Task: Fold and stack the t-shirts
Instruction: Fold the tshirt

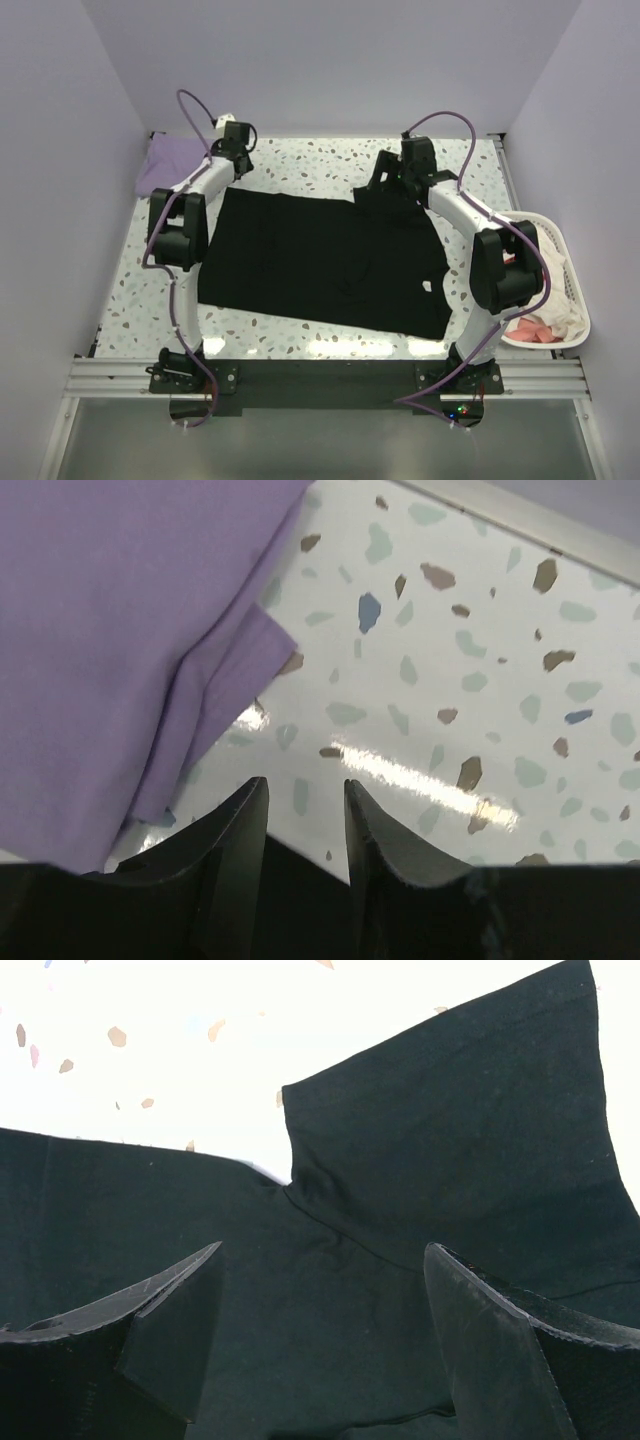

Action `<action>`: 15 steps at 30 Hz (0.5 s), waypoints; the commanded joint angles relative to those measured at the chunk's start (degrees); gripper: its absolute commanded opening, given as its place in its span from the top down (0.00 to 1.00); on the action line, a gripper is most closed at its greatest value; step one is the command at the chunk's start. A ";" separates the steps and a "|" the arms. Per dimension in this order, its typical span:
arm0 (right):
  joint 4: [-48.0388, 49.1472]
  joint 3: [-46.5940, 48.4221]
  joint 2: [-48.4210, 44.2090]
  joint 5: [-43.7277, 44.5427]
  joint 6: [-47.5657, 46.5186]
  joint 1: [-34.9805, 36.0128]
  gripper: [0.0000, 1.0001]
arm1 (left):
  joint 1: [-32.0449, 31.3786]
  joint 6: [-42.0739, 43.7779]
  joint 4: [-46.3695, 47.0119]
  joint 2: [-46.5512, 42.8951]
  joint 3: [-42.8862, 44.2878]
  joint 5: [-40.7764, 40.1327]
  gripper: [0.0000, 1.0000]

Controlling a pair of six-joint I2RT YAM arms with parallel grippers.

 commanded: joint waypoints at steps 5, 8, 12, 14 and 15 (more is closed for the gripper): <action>2.24 -0.28 -2.36 -0.65 0.95 -0.11 0.17 | -0.30 1.10 -3.17 -1.45 -4.06 -7.93 0.60; 2.24 -0.37 -2.28 -0.65 0.86 -0.19 0.17 | -0.39 1.19 -3.44 -0.66 -3.71 -8.37 0.60; 2.32 -0.63 -2.19 -0.48 0.77 -0.11 0.17 | -0.47 1.27 -3.26 0.14 -3.01 -8.11 0.60; 2.32 -0.72 -2.01 -0.39 0.59 -0.11 0.17 | -0.47 1.19 -3.70 0.75 -2.40 -7.76 0.60; 2.24 -0.63 -2.10 -0.30 0.59 -0.11 0.17 | -0.47 1.10 -3.87 0.93 -2.22 -7.75 0.60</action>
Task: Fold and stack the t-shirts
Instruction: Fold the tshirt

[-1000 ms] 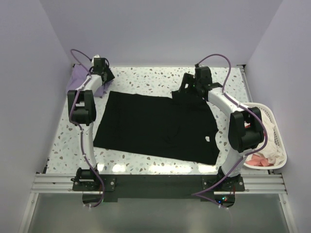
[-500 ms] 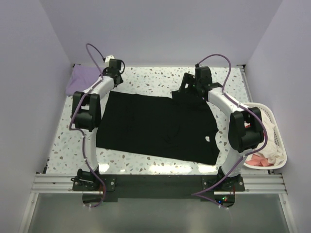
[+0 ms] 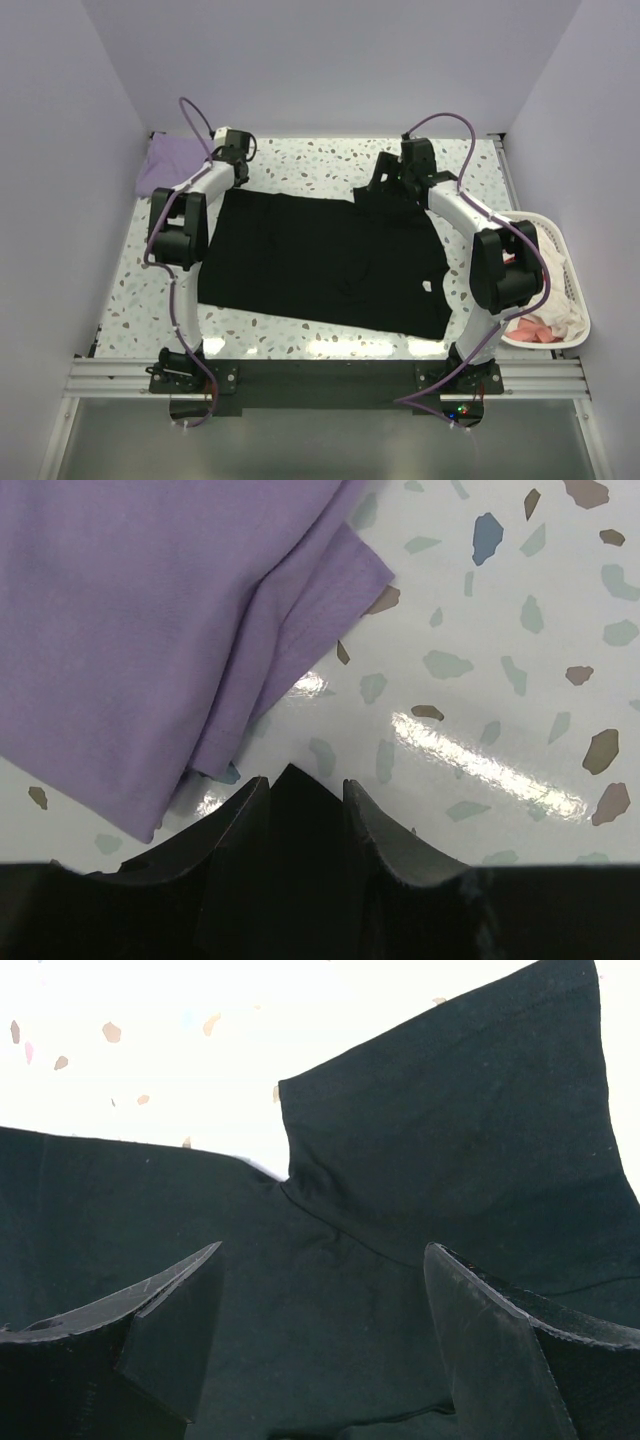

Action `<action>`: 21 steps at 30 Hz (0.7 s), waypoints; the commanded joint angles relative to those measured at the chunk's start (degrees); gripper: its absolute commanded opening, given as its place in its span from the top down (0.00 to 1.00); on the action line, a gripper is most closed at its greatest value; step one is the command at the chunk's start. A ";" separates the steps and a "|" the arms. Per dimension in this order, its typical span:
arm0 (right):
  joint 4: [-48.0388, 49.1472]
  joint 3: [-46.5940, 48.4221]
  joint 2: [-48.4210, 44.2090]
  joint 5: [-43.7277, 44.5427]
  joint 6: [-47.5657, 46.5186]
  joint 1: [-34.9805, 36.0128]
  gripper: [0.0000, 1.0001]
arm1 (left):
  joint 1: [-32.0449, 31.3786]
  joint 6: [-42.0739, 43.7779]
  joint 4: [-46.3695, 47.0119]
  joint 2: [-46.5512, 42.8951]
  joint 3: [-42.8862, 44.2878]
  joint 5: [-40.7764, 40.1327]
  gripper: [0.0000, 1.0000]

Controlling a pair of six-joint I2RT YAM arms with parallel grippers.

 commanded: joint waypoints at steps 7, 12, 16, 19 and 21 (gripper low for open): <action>2.21 -0.17 -1.75 -0.17 0.07 -0.11 0.17 | -0.08 -0.33 -0.38 1.81 1.83 -1.20 0.60; 2.21 -0.43 -1.40 0.01 -0.11 -0.11 0.17 | -0.08 -0.33 -0.65 2.95 2.27 -0.76 0.59; 2.13 -0.17 -0.79 0.18 -0.20 -0.11 0.17 | -0.08 -0.50 -0.73 3.39 2.00 -0.06 0.62; 1.86 0.27 -0.35 0.62 -0.28 -0.19 0.17 | -0.08 -0.68 -0.82 3.31 1.65 0.21 0.70; 1.34 0.53 -0.08 0.88 -0.63 -0.19 0.17 | -0.08 -0.68 -0.56 3.30 1.57 0.56 0.79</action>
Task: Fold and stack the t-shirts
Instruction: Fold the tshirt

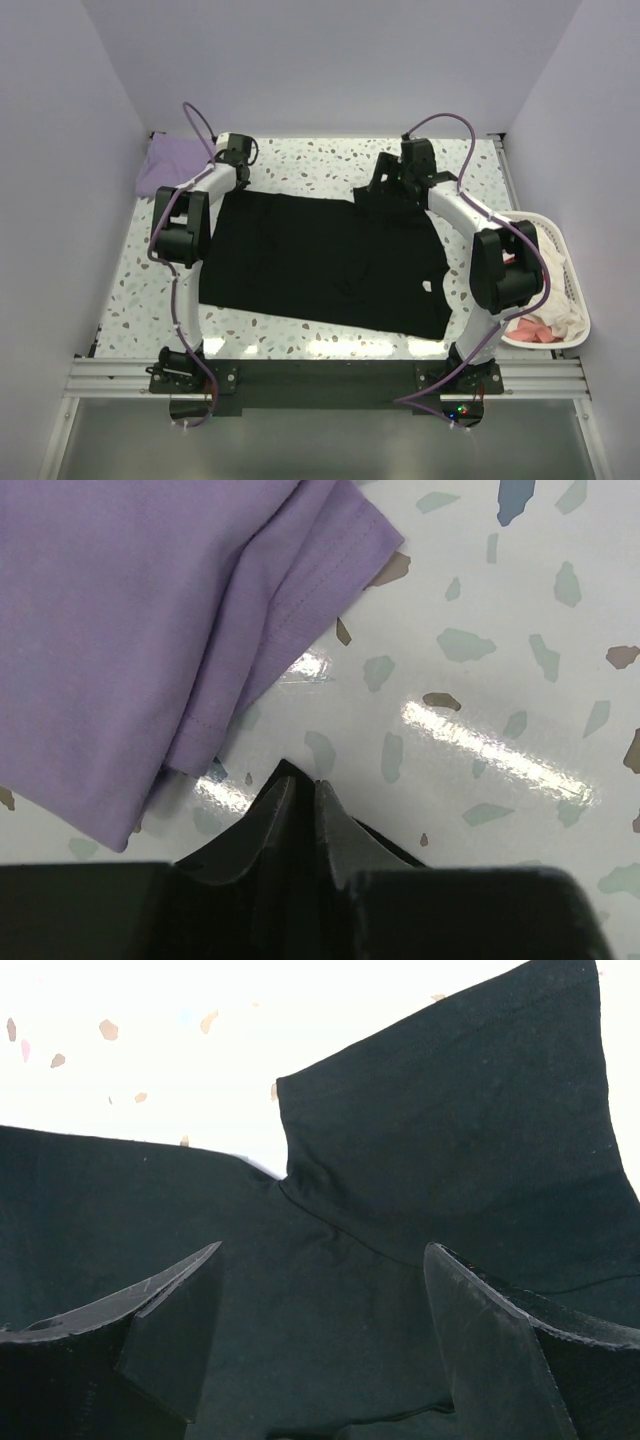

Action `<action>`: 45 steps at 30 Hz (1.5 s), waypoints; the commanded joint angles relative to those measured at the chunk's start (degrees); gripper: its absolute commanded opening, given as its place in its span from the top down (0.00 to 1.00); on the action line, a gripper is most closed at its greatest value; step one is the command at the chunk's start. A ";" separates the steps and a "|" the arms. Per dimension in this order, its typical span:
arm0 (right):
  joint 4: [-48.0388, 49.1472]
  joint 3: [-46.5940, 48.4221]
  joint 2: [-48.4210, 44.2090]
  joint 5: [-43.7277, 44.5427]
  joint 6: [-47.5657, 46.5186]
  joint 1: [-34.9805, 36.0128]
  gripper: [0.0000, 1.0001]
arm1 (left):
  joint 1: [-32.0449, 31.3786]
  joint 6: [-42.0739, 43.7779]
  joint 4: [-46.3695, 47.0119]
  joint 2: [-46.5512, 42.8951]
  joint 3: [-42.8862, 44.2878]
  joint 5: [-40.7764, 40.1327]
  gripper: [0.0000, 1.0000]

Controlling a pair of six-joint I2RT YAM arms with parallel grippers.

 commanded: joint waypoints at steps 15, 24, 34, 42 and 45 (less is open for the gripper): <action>-4.11 11.68 11.51 8.99 -0.92 -6.34 0.18 | 1.10 0.39 3.28 -3.98 -2.56 3.07 1.00; -5.35 21.79 21.44 13.03 -0.75 -8.54 0.25 | 1.72 0.39 4.07 -4.77 -3.09 5.44 1.00; -6.22 26.81 28.57 13.39 1.98 -8.45 0.40 | 2.07 0.31 5.13 -3.98 -3.44 6.58 1.00; -5.26 26.90 30.59 10.40 2.77 -8.45 0.70 | 2.33 -0.31 6.09 -3.80 -3.44 7.02 1.00; -6.65 29.18 30.77 10.05 3.03 -8.45 0.94 | 2.77 -0.66 6.71 -3.89 -3.44 7.55 1.00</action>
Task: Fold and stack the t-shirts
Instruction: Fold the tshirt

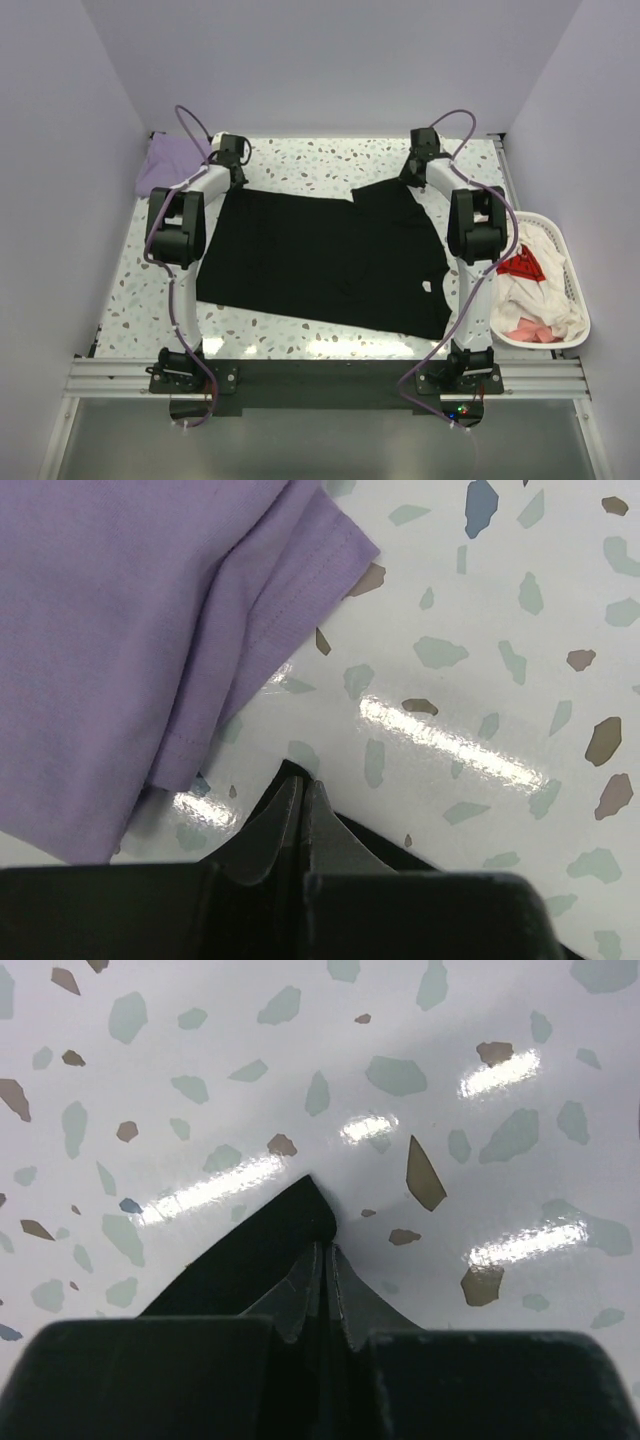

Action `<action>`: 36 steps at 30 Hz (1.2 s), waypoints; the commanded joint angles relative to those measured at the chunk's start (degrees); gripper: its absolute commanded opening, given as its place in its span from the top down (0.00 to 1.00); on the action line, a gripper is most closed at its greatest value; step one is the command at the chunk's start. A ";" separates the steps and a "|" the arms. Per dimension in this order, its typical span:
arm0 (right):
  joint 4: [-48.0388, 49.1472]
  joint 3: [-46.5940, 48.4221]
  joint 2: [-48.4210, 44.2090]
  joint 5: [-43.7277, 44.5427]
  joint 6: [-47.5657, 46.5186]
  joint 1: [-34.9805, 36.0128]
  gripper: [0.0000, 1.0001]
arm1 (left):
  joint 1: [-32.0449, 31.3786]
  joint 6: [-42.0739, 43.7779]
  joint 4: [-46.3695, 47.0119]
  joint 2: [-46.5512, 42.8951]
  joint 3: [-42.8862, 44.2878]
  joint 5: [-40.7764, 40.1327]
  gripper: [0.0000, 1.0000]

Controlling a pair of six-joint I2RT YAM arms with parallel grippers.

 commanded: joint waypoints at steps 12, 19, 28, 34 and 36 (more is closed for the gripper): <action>-4.40 16.77 2.64 0.15 -0.64 -0.35 1.00 | 2.72 -1.01 4.05 -1.75 1.76 3.28 1.00; -4.49 19.94 1.60 -0.64 -1.52 -0.61 1.00 | 2.98 -1.19 4.58 -1.66 4.06 4.50 1.00; -1.68 8.96 -7.44 1.29 -3.10 -1.23 1.00 | 3.77 -1.80 6.60 -7.28 0.55 5.12 1.00; 0.52 -0.44 -14.22 2.44 -3.46 -1.23 1.00 | 4.91 -1.45 5.81 -10.00 -2.88 5.04 1.00; 1.40 -4.48 -17.47 2.52 -3.28 -1.23 1.00 | 5.35 -1.45 5.63 -11.06 -4.55 5.39 1.00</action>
